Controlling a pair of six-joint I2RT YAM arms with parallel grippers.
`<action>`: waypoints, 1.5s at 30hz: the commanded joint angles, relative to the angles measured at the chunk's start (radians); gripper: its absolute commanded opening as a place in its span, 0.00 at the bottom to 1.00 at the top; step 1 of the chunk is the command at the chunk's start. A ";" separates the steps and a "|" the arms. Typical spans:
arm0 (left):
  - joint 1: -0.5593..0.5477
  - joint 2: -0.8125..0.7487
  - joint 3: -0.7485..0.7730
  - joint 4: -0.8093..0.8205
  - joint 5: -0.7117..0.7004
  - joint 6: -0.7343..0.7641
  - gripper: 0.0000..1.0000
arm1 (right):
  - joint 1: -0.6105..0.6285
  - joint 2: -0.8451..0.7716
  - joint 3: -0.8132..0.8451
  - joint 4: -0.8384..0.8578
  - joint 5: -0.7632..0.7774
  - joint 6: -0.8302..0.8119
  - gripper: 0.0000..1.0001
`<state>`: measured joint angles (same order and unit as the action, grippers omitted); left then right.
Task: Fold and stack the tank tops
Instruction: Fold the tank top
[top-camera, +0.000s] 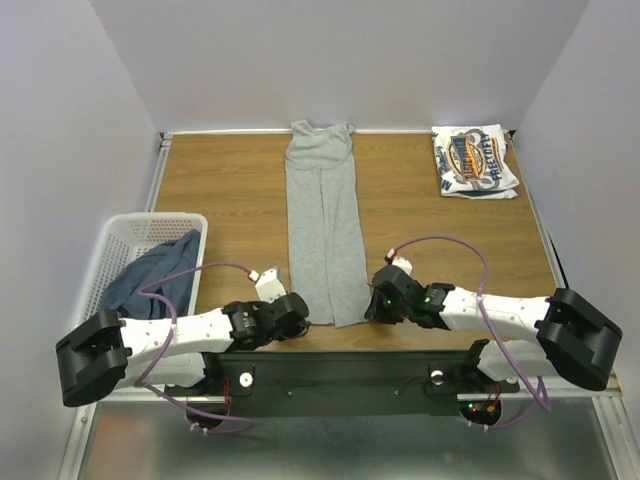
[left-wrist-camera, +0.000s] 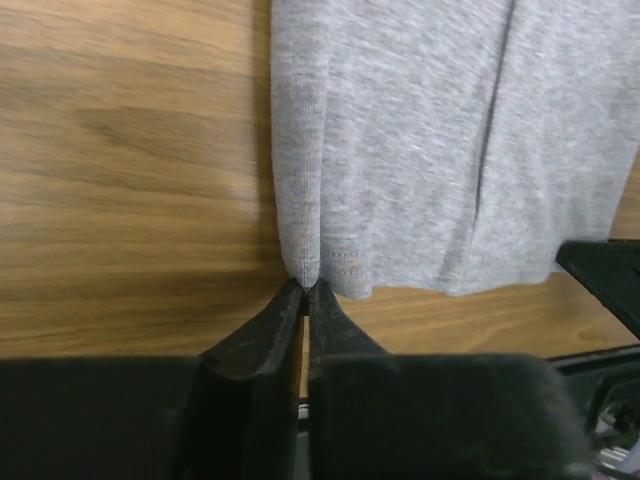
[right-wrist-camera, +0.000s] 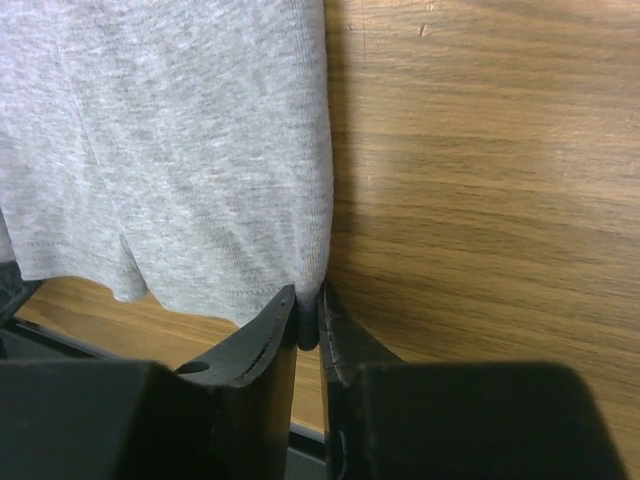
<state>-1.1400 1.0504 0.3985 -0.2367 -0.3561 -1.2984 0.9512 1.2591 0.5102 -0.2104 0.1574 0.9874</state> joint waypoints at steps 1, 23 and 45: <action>-0.058 -0.010 0.002 0.033 -0.032 -0.030 0.00 | 0.023 -0.007 -0.001 -0.029 0.022 -0.016 0.16; -0.530 0.106 0.241 -0.291 -0.205 -0.427 0.00 | 0.439 -0.182 0.151 -0.477 0.398 0.278 0.09; -0.152 -0.124 0.181 -0.130 -0.288 -0.033 0.00 | 0.193 0.026 0.376 -0.276 0.534 -0.055 0.13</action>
<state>-1.3415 0.9447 0.5953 -0.4210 -0.5938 -1.4639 1.1694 1.2564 0.8276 -0.5980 0.6289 1.0142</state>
